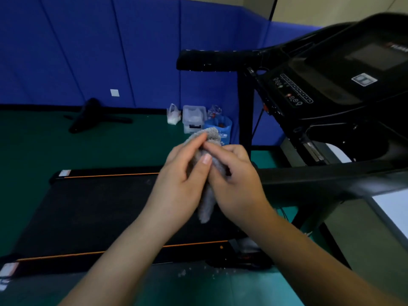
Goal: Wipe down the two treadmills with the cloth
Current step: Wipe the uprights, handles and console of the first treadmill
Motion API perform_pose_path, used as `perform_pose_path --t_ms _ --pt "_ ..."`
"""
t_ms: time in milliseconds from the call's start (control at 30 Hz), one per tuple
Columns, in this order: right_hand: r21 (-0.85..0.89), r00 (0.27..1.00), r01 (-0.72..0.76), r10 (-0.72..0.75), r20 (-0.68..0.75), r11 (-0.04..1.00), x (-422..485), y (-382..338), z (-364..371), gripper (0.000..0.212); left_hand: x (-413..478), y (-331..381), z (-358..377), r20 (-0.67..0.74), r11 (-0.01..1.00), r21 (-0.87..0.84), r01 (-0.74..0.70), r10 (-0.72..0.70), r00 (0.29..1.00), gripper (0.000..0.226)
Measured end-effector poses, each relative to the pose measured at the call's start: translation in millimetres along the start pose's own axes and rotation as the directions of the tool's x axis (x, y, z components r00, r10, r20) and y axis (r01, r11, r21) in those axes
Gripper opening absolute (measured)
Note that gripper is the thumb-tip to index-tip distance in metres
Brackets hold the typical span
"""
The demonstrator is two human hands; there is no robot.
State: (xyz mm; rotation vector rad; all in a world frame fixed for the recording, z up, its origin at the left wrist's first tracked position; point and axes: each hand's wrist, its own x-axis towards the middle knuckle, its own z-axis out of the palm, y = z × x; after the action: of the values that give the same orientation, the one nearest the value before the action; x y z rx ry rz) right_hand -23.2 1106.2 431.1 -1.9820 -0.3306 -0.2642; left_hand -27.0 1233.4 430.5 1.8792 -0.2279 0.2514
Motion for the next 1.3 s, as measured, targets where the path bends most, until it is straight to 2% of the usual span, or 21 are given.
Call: perform_pose_path --t_ms 67,133,167,200,267,333,400,433,500,567,667,733,800,833,933,1000,1067,1167,1233,1300 --pt "0.156 0.997 -0.053 0.043 0.066 0.986 4.8 -0.9 0.0 0.04 10.3 -2.1 1.4 -0.034 1.0 0.026 0.014 -0.013 0.999 0.045" --pt "0.252 0.995 -0.074 0.053 0.09 0.965 9.0 0.5 -1.8 0.04 18.9 -12.1 -2.2 -0.068 0.997 -0.041 0.058 -0.061 0.996 0.047" --pt "0.233 0.996 -0.065 0.049 0.076 0.97 10.5 3.1 -3.0 0.037 23.4 -17.6 -5.8 -0.077 0.989 -0.114 0.095 -0.104 0.992 0.046" --pt "0.139 0.999 -0.042 0.037 0.036 0.989 11.1 6.6 -5.0 0.037 28.3 -25.4 -10.7 -0.087 0.973 -0.185 0.138 -0.156 0.984 0.044" --pt "-0.139 0.997 0.007 -0.017 -0.072 0.99 12.4 17.7 -10.3 0.037 40.6 -41.2 -23.0 -0.075 0.924 -0.296 0.243 -0.276 0.958 0.038" --pt "-0.316 0.992 -0.011 -0.028 -0.119 0.949 14.4 31.5 -13.3 0.035 56.1 -61.5 -35.6 0.047 0.859 -0.359 0.365 -0.374 0.926 0.035" --pt "-0.444 0.99 -0.038 -0.027 -0.14 0.895 16.7 44.0 -10.5 0.026 73.0 -81.6 -40.2 0.259 0.84 -0.323 0.436 -0.365 0.894 0.032" --pt "-0.515 0.987 -0.036 -0.05 -0.153 0.857 18.0 48.3 -6.3 0.021 80.9 -90.0 -38.6 0.382 0.867 -0.264 0.424 -0.31 0.871 0.028" --pt "-0.595 0.975 -0.051 -0.09 -0.205 0.802 19.0 52.0 4.8 0.021 91.2 -105.1 -27.7 0.612 0.926 -0.147 0.346 -0.19 0.768 0.021" --pt "-0.603 0.933 -0.167 -0.071 -0.351 0.78 18.2 51.0 16.4 0.022 97.0 -118.8 -18.4 0.731 0.944 -0.095 0.316 -0.15 0.665 0.028" --pt "-0.569 0.802 -0.436 0.014 -0.598 0.697 15.4 46.3 34.4 0.021 105.6 -140.9 -17.0 0.846 0.928 -0.147 0.342 -0.061 0.53 0.04" --pt "-0.471 0.658 -0.624 0.094 -0.748 0.623 12.2 41.4 46.5 0.021 113.2 -157.3 -16.5 0.895 0.932 -0.161 0.326 -0.002 0.447 0.04" --pt "-0.358 0.518 -0.741 0.145 -0.843 0.569 13.3 33.5 58.8 0.016 123.2 -172.2 -14.2 0.894 0.91 -0.18 0.374 -0.006 0.447 0.024" --pt "-0.317 0.463 -0.784 0.163 -0.871 0.534 15.4 29.6 64.4 0.014 127.2 -179.0 -12.4 0.883 0.873 -0.197 0.445 -0.039 0.468 0.029" --pt "-0.178 0.31 -0.881 0.251 -0.917 0.439 25.8 21.1 76.7 0.023 132.7 -192.4 -8.7 0.879 0.661 -0.254 0.707 -0.148 0.454 0.031" --pt "-0.109 0.245 -0.91 0.307 -0.919 0.401 31.5 19.9 80.2 0.03 127.7 -192.2 -10.3 0.902 0.61 -0.294 0.735 -0.077 0.425 0.031" --pt "-0.062 0.2 -0.916 0.318 -0.927 0.396 35.6 22.7 80.5 0.032 118.2 -186.8 -15.2 0.909 0.657 -0.348 0.669 0.062 0.412 0.035" --pt "0.091 0.08 -0.882 0.338 -0.938 0.462 40.5 29.6 81.1 0.034 107.3 -183.3 -22.0 0.823 0.743 -0.498 0.447 0.243 0.513 0.038" --pt "0.167 0.011 -0.856 0.341 -0.94 0.489 43.4 33.2 82.7 0.04 105.7 -183.0 -21.3 0.766 0.742 -0.574 0.347 0.336 0.549 0.034" --pt "0.197 -0.025 -0.838 0.325 -0.945 0.509 46.0 35.3 85.1 0.041 105.4 -180.4 -16.5 0.726 0.716 -0.637 0.287 0.431 0.535 0.033"
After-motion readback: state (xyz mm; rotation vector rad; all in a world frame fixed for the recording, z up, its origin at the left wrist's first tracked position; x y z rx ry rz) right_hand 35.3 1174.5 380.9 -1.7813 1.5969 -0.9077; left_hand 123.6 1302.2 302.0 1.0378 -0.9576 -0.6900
